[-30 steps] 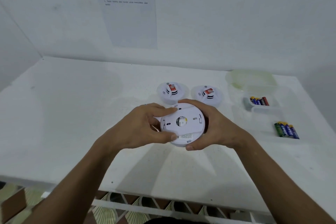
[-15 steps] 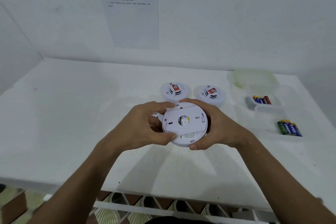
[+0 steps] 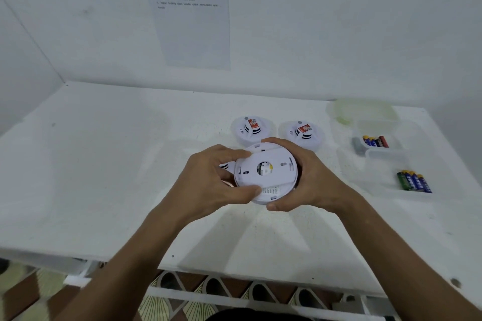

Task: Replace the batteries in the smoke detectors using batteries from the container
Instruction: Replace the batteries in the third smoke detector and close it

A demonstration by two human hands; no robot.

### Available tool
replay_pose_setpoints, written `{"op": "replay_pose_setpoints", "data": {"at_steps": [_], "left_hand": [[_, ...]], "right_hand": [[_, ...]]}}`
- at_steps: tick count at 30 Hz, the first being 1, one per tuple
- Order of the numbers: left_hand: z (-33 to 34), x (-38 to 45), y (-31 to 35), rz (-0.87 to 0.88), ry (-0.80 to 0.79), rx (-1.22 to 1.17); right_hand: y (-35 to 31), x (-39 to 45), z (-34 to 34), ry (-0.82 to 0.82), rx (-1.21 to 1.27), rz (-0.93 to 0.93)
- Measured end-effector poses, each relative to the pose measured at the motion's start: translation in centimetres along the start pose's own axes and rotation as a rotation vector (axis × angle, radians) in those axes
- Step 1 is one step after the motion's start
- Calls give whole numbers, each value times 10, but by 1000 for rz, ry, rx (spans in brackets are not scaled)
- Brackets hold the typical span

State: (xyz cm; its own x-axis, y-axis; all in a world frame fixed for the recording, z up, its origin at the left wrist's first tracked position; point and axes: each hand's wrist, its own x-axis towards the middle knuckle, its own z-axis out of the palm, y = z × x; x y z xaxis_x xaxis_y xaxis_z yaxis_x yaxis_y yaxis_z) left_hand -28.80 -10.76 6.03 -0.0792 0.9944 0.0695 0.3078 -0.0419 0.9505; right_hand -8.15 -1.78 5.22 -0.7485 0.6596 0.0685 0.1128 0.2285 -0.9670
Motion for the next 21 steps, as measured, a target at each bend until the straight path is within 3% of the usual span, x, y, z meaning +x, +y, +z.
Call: {"op": "replay_pose_setpoints", "data": {"at_steps": [4, 10, 14, 19, 21], "left_hand": [[-6, 2, 6, 10, -213, -1], [-11, 7, 9, -12, -319, -31], [-8, 12, 7, -2, -291, -24], [5, 12, 4, -19, -167, -76], [6, 13, 6, 1, -105, 5]], "right_hand": [[-2, -1, 0, -59, 30, 17], [-3, -1, -3, -91, 48, 25], [-1, 1, -6, -94, 40, 39], [-2, 4, -8, -66, 17, 17], [-2, 6, -9, -41, -5, 6]]}}
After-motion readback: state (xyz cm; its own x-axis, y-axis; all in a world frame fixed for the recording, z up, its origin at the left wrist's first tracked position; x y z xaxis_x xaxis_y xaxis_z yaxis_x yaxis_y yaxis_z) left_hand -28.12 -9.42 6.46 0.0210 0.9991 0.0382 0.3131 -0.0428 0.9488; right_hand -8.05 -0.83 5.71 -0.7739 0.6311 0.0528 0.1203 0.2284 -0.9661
